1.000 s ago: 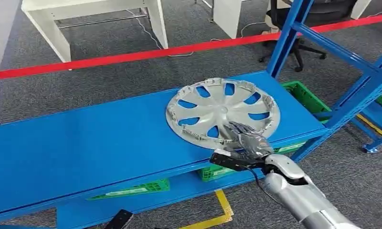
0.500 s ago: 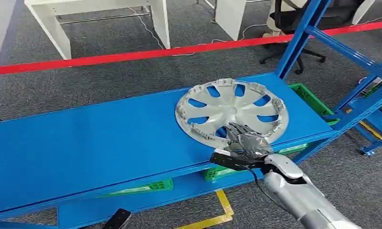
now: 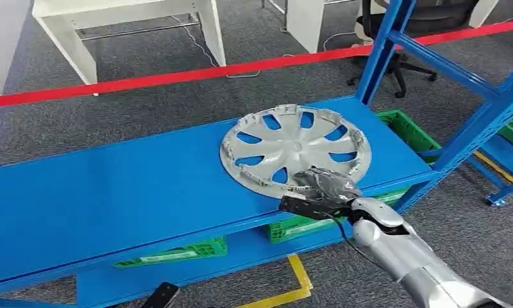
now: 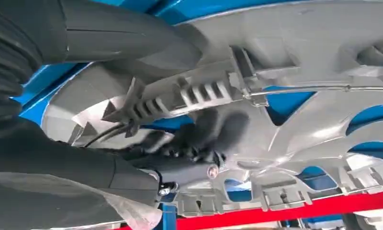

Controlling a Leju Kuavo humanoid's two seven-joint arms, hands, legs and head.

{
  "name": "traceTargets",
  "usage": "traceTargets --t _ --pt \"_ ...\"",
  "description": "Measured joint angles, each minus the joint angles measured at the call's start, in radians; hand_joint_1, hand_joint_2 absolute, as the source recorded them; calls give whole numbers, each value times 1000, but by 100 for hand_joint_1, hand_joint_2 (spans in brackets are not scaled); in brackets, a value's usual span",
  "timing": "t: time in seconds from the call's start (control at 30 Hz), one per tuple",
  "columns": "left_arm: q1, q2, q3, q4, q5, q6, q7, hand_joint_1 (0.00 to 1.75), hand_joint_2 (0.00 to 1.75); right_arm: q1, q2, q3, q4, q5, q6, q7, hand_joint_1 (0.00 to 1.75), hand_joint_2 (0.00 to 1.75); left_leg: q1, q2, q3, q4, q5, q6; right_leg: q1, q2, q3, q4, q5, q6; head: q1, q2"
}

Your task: Take the parts from the cabinet and place them on the table.

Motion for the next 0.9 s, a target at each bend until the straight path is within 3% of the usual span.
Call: traceTargets --t 0.07,0.1,0.13,0.2,0.27,0.3,0.33,0.4,0.43,0.47,0.5,0.53,0.6,0.63,0.73,0.8,0.83,0.9 --pt "-1 2 6 0 -1 2 0 0 0 -15 0 5 15 -11 15 -2 175 175 0 0 89 -172 85 7 0 0 2 0 2 3 0 0" --pt "-2 2 9 0 -2 3 0 0 0 -23 1 8 20 -17 20 -3 175 175 0 0 131 -252 104 10 0 0 3 0 3 6 0 0" --pt "-4 1 12 0 -3 3 0 0 0 -31 1 11 27 -22 26 -5 175 175 -3 0 138 -275 93 11 9 3 -2 5 1 13 0 0" --pt "-2 2 15 0 -4 4 0 0 0 -43 2 16 46 -34 34 -4 175 175 -6 0 132 -272 97 17 6 3 -1 -3 7 24 2 0" --pt "0 3 20 0 -5 8 0 0 0 -56 1 18 58 -43 45 -6 175 175 -4 1 134 -282 106 34 4 4 2 -10 11 38 1 0" --pt "-1 3 23 0 -7 9 0 0 0 -61 1 19 66 -47 52 -6 175 175 0 5 135 -285 111 40 4 5 -13 5 -7 42 3 0" --pt "-3 3 24 0 -10 9 0 0 0 -67 1 24 77 -52 59 -9 175 175 0 5 132 -286 113 45 4 3 -36 51 -40 45 9 0" --pt "-1 3 29 0 -14 10 0 0 0 -73 1 32 96 -59 62 -13 175 175 -2 9 128 -285 113 47 4 3 -117 223 -117 49 12 0" --pt "0 3 31 0 -16 10 0 0 0 -75 1 36 104 -64 62 -15 175 175 -4 10 127 -285 113 48 4 2 -151 293 -138 50 13 0" --pt "1 3 33 0 -16 10 0 0 0 -77 1 42 111 -67 62 -18 175 175 -4 10 128 -285 113 48 4 2 -163 314 -132 50 13 0" --pt "1 3 35 0 -17 10 0 0 0 -80 2 46 114 -69 62 -19 175 175 -5 10 129 -285 113 49 4 2 -149 287 -105 48 12 0" --pt "1 3 38 0 -17 10 0 0 0 -83 2 49 117 -69 62 -21 175 175 -5 9 131 -285 112 48 5 2 -114 218 -63 44 14 0" --pt "1 3 40 0 -17 10 0 0 0 -92 2 54 121 -70 65 -23 175 175 -6 8 136 -285 110 45 6 2 -13 23 16 31 13 0" --pt "-1 2 40 0 -17 10 0 0 0 -97 2 57 122 -70 66 -23 175 175 -13 7 134 -282 106 39 10 1 4 -13 -3 28 12 0" --pt "-1 2 42 0 -17 10 0 0 0 -100 3 67 124 -69 67 -27 175 175 -7 4 133 -285 111 25 14 0 8 -12 2 20 11 0" --pt "-1 4 43 0 -17 10 0 0 0 -104 5 72 124 -68 67 -30 175 175 -6 0 133 -275 101 14 4 -4 17 -25 12 7 12 0" --pt "-1 4 45 0 -17 10 0 0 0 -104 6 74 126 -68 67 -30 175 175 -7 1 118 -239 72 8 2 -5 18 -27 13 1 6 0" --pt "-1 5 47 0 -17 10 0 0 0 -105 8 75 128 -67 67 -30 175 175 0 1 48 -83 -10 -3 2 -7 16 -26 12 0 3 0"
